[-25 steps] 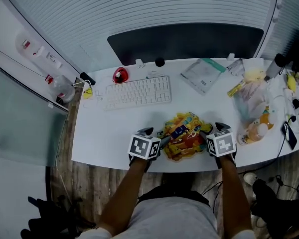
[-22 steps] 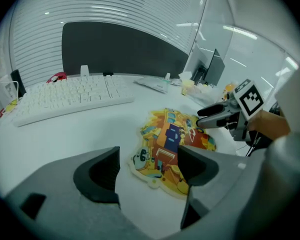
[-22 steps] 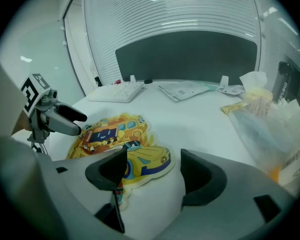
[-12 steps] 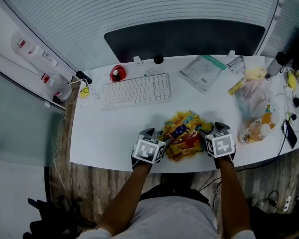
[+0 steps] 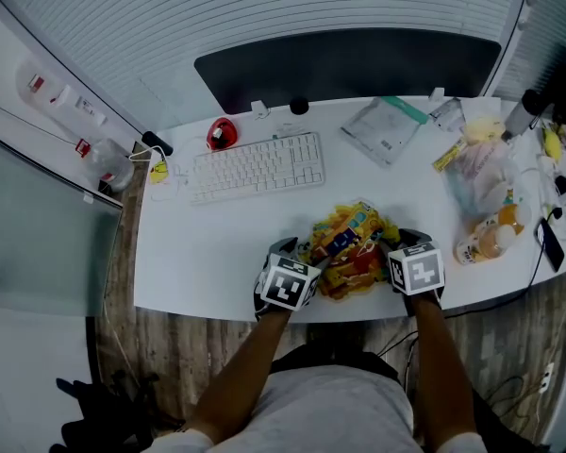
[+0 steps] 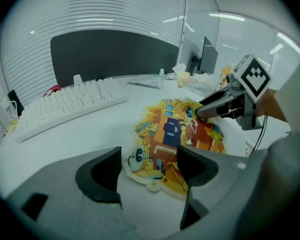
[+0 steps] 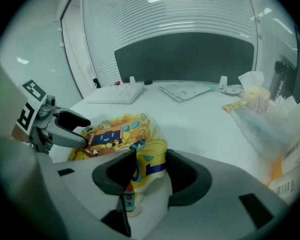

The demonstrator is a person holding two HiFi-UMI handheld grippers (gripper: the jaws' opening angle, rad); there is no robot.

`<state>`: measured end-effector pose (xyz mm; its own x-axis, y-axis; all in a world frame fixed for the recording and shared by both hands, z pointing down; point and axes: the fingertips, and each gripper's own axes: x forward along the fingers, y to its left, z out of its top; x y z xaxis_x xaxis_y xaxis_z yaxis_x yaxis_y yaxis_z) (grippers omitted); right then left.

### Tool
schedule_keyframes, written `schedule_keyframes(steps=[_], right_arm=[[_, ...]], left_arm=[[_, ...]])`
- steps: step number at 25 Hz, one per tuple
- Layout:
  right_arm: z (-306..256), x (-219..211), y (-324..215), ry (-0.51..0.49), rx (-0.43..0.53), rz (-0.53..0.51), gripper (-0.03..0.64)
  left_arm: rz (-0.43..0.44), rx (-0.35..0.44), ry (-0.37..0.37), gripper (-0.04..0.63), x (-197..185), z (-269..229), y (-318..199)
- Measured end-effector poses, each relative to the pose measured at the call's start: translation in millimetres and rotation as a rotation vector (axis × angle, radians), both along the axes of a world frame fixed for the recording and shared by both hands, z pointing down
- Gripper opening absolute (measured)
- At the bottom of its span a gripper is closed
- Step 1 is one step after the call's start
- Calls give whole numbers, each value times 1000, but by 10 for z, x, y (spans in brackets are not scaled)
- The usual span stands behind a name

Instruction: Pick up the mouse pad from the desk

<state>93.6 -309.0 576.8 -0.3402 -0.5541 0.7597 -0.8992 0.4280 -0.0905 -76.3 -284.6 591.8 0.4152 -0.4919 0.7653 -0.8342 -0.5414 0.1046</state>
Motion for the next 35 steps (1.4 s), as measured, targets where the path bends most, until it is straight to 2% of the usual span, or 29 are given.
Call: schedule_keyframes(steps=[7, 13, 16, 19, 25, 29, 33, 35], right_arm=[[-186, -87, 65, -91, 67, -34, 135], [-544, -226, 229, -137, 261, -174, 95], [-738, -315, 349, -179, 370, -271, 86], [-905, -360, 459, -222, 443, -341, 83], [-1114, -405, 628, -311, 488, -432, 80], [-1234, -440, 724, -351, 499, -485, 80], [-1301, -466, 755, -349, 510, -503, 80], [-1328, -474, 755, -350, 517, -502, 80]], left_arm=[[21, 6, 8, 356, -11, -20, 8], [122, 28, 29, 356, -49, -74, 41], [186, 76, 76, 356, -66, -186, 7], [289, 120, 122, 356, -30, -313, -23], [485, 144, 156, 357, 43, -422, -36], [578, 142, 199, 357, 80, -454, -42], [636, 142, 223, 351, 124, -498, -19], [634, 161, 237, 307, 136, -532, -22]])
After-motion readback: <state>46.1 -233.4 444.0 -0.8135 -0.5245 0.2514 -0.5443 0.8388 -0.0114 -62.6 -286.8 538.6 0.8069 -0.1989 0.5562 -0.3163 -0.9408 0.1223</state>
